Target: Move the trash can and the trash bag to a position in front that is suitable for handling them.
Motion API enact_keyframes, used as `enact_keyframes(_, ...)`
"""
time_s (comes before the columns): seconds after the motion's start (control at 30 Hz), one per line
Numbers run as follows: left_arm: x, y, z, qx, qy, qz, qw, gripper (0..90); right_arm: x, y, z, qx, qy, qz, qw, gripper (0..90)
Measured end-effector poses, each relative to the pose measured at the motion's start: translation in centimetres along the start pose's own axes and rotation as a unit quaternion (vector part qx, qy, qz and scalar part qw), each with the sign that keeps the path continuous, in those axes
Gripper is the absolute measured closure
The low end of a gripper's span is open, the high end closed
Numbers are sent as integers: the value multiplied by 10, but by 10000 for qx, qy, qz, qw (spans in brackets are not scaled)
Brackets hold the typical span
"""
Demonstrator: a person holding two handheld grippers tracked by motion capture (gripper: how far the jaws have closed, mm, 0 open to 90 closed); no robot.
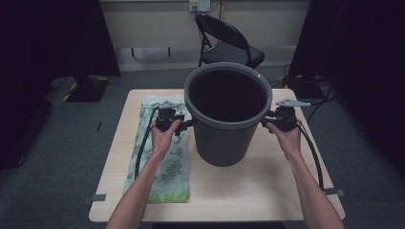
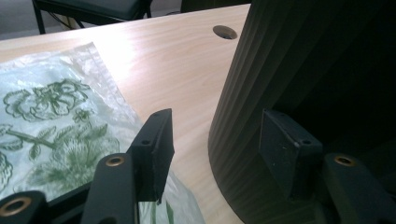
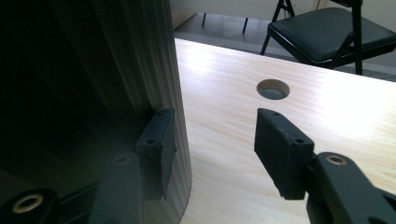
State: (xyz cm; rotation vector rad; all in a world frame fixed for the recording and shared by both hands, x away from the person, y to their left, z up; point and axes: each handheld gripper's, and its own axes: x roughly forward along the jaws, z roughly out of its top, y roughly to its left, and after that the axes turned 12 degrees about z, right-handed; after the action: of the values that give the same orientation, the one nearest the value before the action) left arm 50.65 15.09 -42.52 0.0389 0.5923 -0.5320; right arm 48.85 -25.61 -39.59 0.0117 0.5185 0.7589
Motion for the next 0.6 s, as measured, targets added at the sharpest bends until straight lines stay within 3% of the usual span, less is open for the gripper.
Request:
enact_keyframes(0.2,-17,-3,-12,48,-36,23,10000,450,-6,15,-7,-41,42,153,9999,487)
enact_keyframes(0.37,-34,-3,-27,-93,-90,-142,9998,451,-12,27,-12,-109,59,298,9995,487)
enact_keyframes(0.6,-51,-9,-39,-13,-113,-160,9998,460,-21,40,-21,-189,41,469,9987,494)
